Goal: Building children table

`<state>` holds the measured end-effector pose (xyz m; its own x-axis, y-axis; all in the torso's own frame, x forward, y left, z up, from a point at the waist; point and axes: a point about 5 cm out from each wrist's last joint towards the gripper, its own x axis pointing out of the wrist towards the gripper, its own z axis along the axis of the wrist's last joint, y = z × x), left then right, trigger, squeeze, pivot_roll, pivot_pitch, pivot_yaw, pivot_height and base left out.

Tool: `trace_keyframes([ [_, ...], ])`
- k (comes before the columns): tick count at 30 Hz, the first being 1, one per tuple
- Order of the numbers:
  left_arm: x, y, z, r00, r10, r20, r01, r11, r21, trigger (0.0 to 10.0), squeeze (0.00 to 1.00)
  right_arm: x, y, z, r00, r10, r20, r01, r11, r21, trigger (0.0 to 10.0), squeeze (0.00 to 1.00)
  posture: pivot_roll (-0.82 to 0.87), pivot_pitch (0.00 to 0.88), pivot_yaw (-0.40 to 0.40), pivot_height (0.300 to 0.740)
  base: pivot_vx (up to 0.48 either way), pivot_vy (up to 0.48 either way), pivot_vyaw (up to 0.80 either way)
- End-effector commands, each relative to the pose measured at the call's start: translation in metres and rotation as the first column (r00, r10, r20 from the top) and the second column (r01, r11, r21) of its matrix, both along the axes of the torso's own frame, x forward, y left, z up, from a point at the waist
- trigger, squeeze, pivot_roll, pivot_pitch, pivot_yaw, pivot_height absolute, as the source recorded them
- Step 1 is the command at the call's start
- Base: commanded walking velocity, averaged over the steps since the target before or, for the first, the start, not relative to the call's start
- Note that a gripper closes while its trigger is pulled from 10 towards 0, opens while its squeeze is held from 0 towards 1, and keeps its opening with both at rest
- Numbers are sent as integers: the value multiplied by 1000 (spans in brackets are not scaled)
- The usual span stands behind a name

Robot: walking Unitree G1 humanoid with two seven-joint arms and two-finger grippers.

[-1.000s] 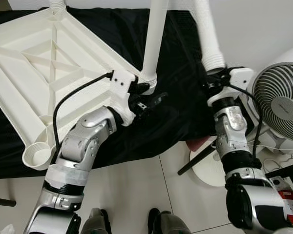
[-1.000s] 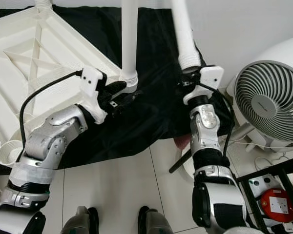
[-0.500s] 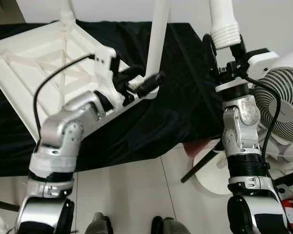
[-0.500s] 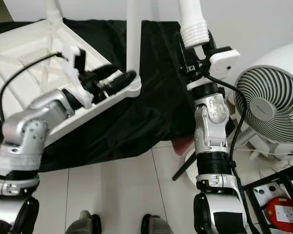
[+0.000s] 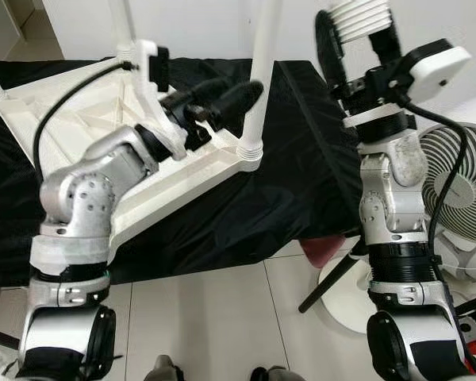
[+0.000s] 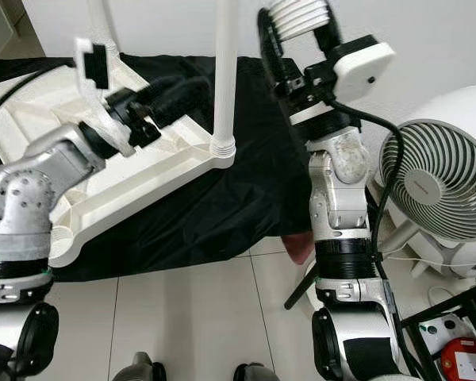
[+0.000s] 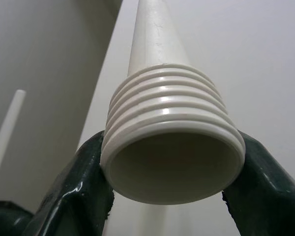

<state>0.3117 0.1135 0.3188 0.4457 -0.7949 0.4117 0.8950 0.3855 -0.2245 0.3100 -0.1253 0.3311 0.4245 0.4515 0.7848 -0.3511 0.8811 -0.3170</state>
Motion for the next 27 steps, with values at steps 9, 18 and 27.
trace_keyframes([
  [9,-4,5,21,954,-289,79,296,950,-101,10000,0,-7,8,-26,995,39,-88,-50,991,-126,10000,0,39,53,-32,740,0,0,0],
  [18,9,1,25,963,-264,59,269,960,-85,10000,0,-10,13,-43,986,64,-151,-92,978,-187,10000,0,27,61,-32,740,0,0,0],
  [27,31,1,28,978,-207,-11,205,974,-93,10000,0,-17,17,-57,976,76,-205,-126,961,-245,10000,0,15,69,-28,740,0,0,0],
])
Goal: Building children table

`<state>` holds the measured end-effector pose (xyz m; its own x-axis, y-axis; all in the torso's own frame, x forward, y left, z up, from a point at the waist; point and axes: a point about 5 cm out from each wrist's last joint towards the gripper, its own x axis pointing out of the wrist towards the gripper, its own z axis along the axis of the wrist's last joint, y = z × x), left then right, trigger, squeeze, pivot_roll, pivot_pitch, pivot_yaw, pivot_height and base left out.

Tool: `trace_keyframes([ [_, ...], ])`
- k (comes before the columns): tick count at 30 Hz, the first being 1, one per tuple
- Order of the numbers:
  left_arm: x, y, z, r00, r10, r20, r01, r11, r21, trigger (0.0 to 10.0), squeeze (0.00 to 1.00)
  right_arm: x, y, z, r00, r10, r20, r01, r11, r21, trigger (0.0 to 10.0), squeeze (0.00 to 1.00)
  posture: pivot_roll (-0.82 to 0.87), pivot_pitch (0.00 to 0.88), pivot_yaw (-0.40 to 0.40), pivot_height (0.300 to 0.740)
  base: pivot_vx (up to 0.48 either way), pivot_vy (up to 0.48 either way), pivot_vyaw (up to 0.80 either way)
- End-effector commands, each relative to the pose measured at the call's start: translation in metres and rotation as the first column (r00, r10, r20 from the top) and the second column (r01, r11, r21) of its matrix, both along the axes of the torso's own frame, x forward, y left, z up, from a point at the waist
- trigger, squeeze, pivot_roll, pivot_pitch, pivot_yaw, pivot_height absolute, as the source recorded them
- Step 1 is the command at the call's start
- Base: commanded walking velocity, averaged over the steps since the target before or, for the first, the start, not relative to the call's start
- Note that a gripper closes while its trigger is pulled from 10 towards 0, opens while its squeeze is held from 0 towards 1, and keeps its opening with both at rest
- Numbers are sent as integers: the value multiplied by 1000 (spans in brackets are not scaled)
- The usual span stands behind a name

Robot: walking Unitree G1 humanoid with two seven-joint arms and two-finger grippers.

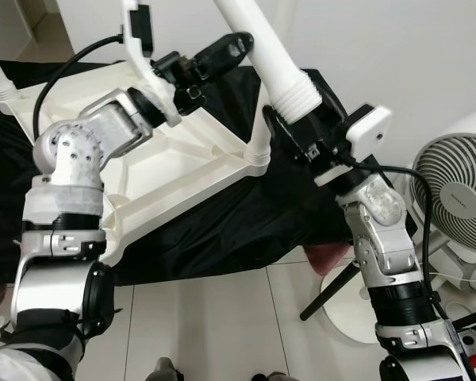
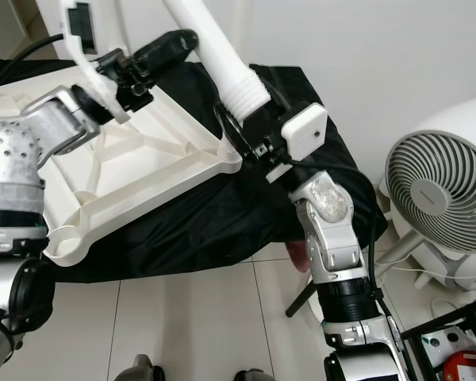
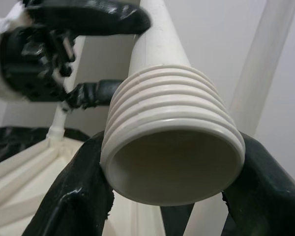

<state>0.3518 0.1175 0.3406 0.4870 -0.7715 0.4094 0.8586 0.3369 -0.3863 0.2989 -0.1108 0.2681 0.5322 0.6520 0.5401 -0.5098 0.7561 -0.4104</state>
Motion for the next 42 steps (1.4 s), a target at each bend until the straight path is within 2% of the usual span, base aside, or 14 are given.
trace_keyframes([
  [1,-9,-3,7,976,-173,136,175,984,-9,10000,0,-6,2,6,999,23,37,-22,1000,-20,10000,0,15,69,-28,740,0,0,0],
  [3,-5,3,17,976,-155,155,163,986,-44,10000,0,-9,5,-3,999,40,10,-40,998,-52,10000,0,13,76,-27,740,0,0,0],
  [9,-1,9,22,979,-135,154,148,987,-71,10000,0,-13,7,-13,998,59,-25,-61,994,-86,10000,0,13,82,-26,740,0,0,0],
  [16,13,19,20,993,-79,90,88,992,-95,10000,0,-23,3,-33,994,36,-100,-46,994,-97,10000,0,10,90,-22,740,0,0,0],
  [17,15,20,18,995,-64,76,71,993,-94,9137,0,-24,2,-37,993,27,-115,-38,995,-95,10000,0,11,94,-20,740,0,0,0],
  [18,15,20,18,995,-64,76,71,993,-94,9137,0,-24,2,-37,993,27,-115,-38,995,-95,10000,0,11,94,-20,740,0,0,0],
  [19,16,21,16,997,-52,63,57,994,-94,4902,0,-25,1,-40,992,20,-125,-32,995,-93,10000,0,11,94,-20,740,0,0,0],
  [20,19,22,14,998,-37,46,42,994,-100,0,0,-26,0,-42,991,15,-133,-27,995,-93,10000,0,10,98,-17,740,0,0,0],
  [31,22,25,11,999,-47,15,48,989,-139,0,0,-26,-4,-48,986,-5,-166,-11,995,-94,10000,0,9,104,-17,740,0,0,0],
  [32,22,25,11,999,-44,8,45,989,-144,0,0,-25,-5,-49,983,-1,-183,-15,996,-84,10000,408,11,104,-18,740,0,0,0],
  [33,22,25,11,999,-44,8,45,989,-144,0,0,-25,-5,-49,983,-1,-183,-15,996,-84,10000,408,11,104,-18,740,0,0,0],
  [34,26,26,11,1000,-24,-1,24,989,-146,0,0,-26,-6,-51,980,-1,-198,-14,997,-77,10000,1000,12,103,-19,740,0,0,0],
  [42,29,29,9,1000,0,-7,-1,992,-128,0,0,-24,-10,-53,975,-3,-222,-10,998,-59,10000,1000,16,102,-21,740,0,0,0],
])
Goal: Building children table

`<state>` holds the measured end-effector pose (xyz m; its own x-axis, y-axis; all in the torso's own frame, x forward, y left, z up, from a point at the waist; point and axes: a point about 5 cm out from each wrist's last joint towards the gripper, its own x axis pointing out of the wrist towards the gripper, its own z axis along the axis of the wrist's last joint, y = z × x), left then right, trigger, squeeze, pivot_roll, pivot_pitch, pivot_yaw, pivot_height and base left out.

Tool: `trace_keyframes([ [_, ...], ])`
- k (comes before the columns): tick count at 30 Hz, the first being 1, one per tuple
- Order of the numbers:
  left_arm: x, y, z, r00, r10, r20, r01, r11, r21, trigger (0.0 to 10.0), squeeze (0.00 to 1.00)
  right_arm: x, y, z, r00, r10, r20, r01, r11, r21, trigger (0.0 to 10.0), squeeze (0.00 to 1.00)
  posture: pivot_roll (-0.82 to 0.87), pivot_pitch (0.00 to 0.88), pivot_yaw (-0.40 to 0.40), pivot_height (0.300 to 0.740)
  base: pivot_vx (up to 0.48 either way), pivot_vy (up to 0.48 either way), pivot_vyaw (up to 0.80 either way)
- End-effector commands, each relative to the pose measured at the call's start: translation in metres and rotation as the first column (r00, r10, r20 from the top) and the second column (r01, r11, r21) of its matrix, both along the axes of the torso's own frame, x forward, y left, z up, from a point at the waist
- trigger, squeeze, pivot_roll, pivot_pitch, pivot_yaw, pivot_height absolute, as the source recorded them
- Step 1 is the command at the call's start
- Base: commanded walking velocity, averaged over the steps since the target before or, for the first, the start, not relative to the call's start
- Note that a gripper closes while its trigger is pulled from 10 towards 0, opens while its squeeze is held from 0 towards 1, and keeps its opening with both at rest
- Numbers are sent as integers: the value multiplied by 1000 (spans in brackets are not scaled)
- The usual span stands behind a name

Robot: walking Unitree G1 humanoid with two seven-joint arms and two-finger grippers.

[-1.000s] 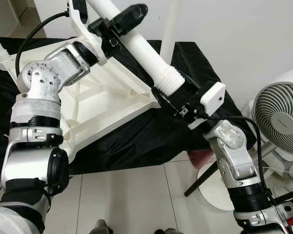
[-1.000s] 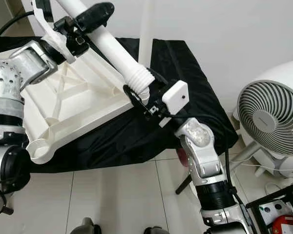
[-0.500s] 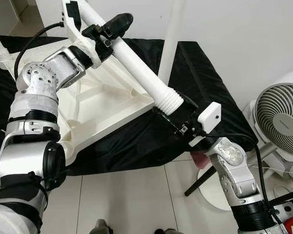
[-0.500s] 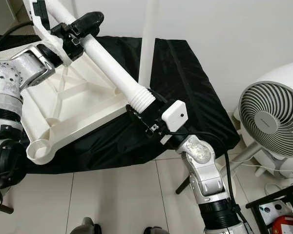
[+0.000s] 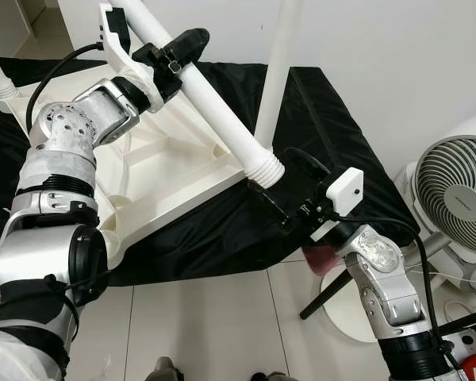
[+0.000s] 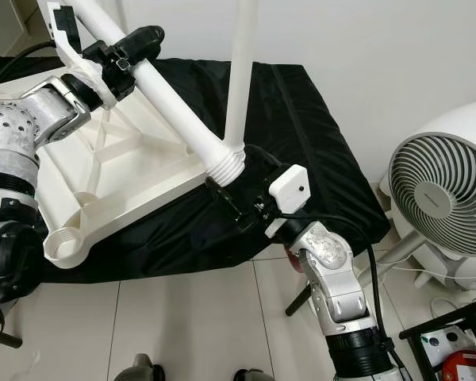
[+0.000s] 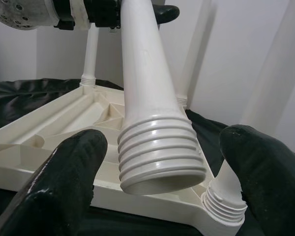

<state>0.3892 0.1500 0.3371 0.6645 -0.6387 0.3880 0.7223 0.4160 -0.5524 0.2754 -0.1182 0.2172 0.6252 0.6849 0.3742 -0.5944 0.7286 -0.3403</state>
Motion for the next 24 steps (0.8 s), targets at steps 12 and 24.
trace_keyframes([
  [12,-13,-29,1,966,-52,252,-2,978,207,10000,0,12,10,-6,985,-146,-95,143,989,-39,10000,0,16,103,-41,740,0,0,0],
  [24,-34,-80,-16,927,-41,372,-94,936,338,10000,0,24,38,-9,960,-192,-202,186,981,-50,10000,0,25,106,-49,740,0,0,0],
])
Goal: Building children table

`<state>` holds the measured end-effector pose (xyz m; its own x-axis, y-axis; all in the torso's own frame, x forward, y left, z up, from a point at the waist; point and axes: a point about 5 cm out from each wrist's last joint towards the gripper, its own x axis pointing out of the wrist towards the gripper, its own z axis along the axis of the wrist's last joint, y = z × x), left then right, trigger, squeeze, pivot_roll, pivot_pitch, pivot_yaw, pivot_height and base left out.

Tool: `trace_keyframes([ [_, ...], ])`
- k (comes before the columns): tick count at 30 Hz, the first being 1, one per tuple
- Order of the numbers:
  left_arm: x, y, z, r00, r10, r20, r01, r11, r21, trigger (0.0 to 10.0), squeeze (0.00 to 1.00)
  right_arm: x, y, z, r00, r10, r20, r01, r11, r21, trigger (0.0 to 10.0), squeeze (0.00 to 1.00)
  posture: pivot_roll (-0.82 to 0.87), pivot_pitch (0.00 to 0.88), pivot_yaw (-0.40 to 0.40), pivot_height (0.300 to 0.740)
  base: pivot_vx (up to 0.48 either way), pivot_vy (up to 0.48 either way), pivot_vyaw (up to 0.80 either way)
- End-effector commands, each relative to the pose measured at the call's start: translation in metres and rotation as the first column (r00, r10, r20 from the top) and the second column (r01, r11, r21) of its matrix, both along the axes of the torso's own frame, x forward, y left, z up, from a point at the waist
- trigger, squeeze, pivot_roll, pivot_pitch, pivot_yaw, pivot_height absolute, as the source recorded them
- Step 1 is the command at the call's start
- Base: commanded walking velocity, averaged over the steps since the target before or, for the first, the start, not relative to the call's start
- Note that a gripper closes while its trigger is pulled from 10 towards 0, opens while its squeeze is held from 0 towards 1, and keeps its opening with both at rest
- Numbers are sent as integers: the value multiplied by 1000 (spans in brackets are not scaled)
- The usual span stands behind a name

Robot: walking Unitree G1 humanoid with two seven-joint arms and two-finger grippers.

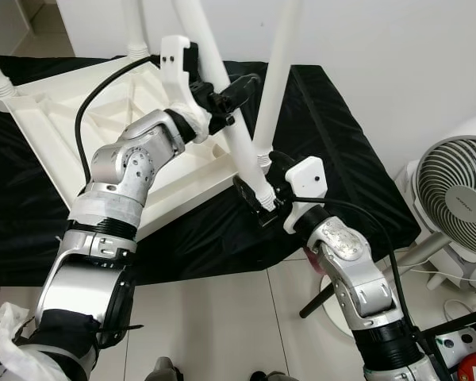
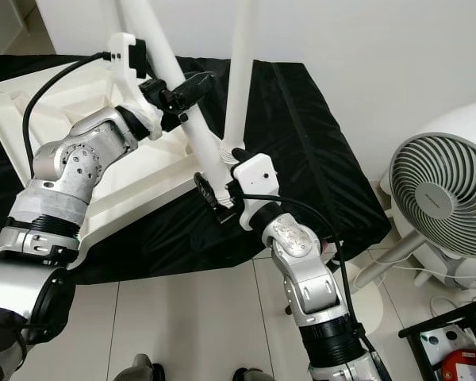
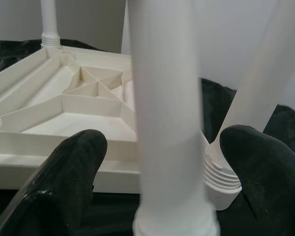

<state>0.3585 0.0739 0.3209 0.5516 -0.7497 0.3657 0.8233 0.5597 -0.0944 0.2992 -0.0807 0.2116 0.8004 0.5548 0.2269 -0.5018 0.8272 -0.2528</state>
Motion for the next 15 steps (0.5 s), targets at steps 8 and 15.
trace_keyframes([
  [8,-12,-15,3,996,3,90,-6,999,36,10000,0,12,10,-4,993,-79,-84,80,997,1,10000,0,31,105,-54,740,0,0,0],
  [15,-20,-23,2,991,13,135,-20,998,52,10000,0,22,21,7,988,-117,-102,120,992,29,10000,0,31,104,-61,740,0,0,0],
])
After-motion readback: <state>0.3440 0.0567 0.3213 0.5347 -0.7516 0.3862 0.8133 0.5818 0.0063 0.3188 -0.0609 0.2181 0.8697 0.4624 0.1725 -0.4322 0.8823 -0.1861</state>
